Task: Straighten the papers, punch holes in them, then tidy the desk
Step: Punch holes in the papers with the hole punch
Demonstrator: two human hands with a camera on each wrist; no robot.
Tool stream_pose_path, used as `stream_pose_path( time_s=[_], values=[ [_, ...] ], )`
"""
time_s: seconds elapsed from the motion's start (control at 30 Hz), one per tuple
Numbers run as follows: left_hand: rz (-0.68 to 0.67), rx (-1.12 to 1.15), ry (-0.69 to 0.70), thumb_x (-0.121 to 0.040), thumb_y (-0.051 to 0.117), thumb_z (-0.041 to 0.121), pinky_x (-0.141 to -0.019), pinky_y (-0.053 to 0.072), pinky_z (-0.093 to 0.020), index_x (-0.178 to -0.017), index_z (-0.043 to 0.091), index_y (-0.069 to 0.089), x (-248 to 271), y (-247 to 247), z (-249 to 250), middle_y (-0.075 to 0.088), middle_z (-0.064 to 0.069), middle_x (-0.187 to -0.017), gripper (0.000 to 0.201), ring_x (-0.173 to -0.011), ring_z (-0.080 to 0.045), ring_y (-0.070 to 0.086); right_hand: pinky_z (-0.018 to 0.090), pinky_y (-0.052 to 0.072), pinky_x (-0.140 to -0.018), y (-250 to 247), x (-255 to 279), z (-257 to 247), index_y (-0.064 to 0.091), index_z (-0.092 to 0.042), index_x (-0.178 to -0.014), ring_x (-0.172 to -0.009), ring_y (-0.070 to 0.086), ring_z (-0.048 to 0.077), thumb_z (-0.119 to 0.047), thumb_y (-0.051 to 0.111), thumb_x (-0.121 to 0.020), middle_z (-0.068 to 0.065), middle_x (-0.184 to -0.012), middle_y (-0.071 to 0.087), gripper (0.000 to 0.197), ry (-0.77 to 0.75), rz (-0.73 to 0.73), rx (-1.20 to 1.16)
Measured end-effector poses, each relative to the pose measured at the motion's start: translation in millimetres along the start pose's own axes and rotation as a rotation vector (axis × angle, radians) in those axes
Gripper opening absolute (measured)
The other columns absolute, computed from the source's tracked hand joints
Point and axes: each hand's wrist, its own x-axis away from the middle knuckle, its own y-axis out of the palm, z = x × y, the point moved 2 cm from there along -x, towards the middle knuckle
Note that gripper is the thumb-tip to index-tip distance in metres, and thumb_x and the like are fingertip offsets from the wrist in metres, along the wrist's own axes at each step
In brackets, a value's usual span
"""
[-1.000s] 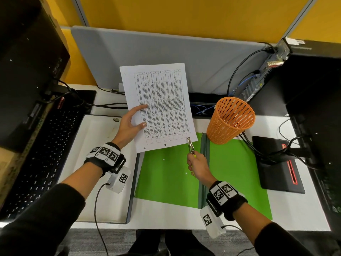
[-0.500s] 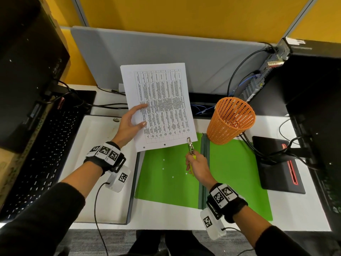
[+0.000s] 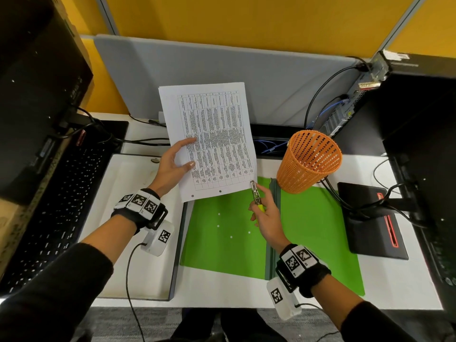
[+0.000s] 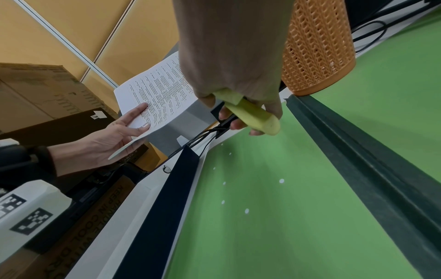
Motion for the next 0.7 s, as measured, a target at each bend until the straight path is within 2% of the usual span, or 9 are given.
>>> stream_pose_path(
  time_s=[0.1,0.23,0.27,0.33,0.4,0.47,0.53,0.63,0.7],
  values=[
    [0.005,0.007,-0.007,-0.081,0.061,-0.018,-0.115,0.031,-0.037,-0.132,0.002,0.051,-0.5,-0.9,-0.8,0.050,0.018,-0.130,0.056,-0.126,0.010,0.042,0.010,0.042,-0.047,-0.5,-0.9,1.1,0.042,-0.033,-0.130,-0.068,0.049,0.020,-0.001,0.050,-0.089,0.003,-0.084,0.053,0.053,0.007,-0.007,-0.003],
    [0.019,0.004,-0.019,-0.080,0.062,-0.018,-0.115,0.031,-0.039,-0.131,0.005,0.051,-0.8,-3.1,-4.2,0.049,0.019,-0.131,0.057,-0.126,0.010,0.041,0.009,0.040,-0.045,-1.7,-1.7,-0.5,0.043,-0.030,-0.127,-0.067,0.054,0.022,-0.003,0.050,-0.090,0.024,-0.092,0.059,0.046,0.012,-0.023,0.020],
    [0.022,0.003,-0.021,-0.080,0.062,-0.018,-0.115,0.030,-0.040,-0.131,0.005,0.051,-0.8,-3.5,-4.8,0.049,0.019,-0.131,0.057,-0.126,0.010,0.041,0.009,0.041,-0.045,-1.7,-1.7,-1.0,0.042,-0.029,-0.127,-0.066,0.055,0.021,-0.004,0.050,-0.090,0.025,-0.093,0.061,0.045,0.018,-0.030,0.021],
    [0.024,-0.001,-0.025,-0.079,0.062,-0.018,-0.116,0.029,-0.041,-0.131,0.006,0.052,-1.1,-4.7,-6.1,0.050,0.021,-0.130,0.058,-0.126,0.011,0.041,0.015,0.043,-0.044,-1.8,-1.2,-0.8,0.040,-0.031,-0.126,-0.061,0.059,0.020,-0.007,0.052,-0.090,0.021,-0.091,0.065,0.045,0.027,-0.053,0.027],
    [0.018,-0.012,-0.027,-0.079,0.062,-0.018,-0.116,0.029,-0.042,-0.131,0.007,0.052,-1.6,-5.6,-7.1,0.053,0.027,-0.127,0.058,-0.126,0.010,0.041,0.024,0.046,-0.045,-1.9,-0.7,0.1,0.038,-0.037,-0.127,-0.058,0.062,0.019,-0.011,0.052,-0.091,0.014,-0.089,0.067,0.046,0.033,-0.080,0.042],
    [0.011,-0.022,-0.027,-0.079,0.062,-0.018,-0.115,0.030,-0.042,-0.131,0.007,0.052,-1.7,-6.2,-7.3,0.053,0.034,-0.124,0.058,-0.126,0.011,0.041,0.029,0.046,-0.048,-2.4,-1.0,1.7,0.038,-0.040,-0.129,-0.058,0.062,0.019,-0.012,0.051,-0.092,0.010,-0.088,0.067,0.048,0.037,-0.097,0.050],
    [0.009,-0.029,-0.028,-0.079,0.062,-0.018,-0.115,0.030,-0.041,-0.131,0.007,0.052,-2.2,-6.3,-7.9,0.052,0.036,-0.124,0.058,-0.126,0.011,0.041,0.025,0.045,-0.046,-2.7,-1.8,2.6,0.039,-0.039,-0.132,-0.058,0.058,0.019,-0.008,0.049,-0.092,0.009,-0.084,0.064,0.052,0.031,-0.096,0.048],
    [0.007,-0.035,-0.031,-0.079,0.062,-0.017,-0.116,0.029,-0.042,-0.131,0.007,0.053,-2.7,-6.1,-8.5,0.052,0.032,-0.125,0.058,-0.126,0.011,0.041,0.017,0.043,-0.046,-3.5,-2.6,4.8,0.039,-0.035,-0.136,-0.060,0.049,0.022,-0.001,0.046,-0.091,0.010,-0.083,0.057,0.057,0.017,-0.075,0.034],
    [0.007,-0.039,-0.029,-0.080,0.062,-0.017,-0.116,0.029,-0.042,-0.130,0.009,0.053,-3.1,-6.4,-8.9,0.052,0.032,-0.125,0.058,-0.127,0.009,0.041,0.016,0.043,-0.048,-3.6,-1.9,4.2,0.038,-0.035,-0.137,-0.061,0.045,0.023,0.001,0.045,-0.090,0.012,-0.083,0.053,0.059,0.001,-0.074,0.030]
  ],
)
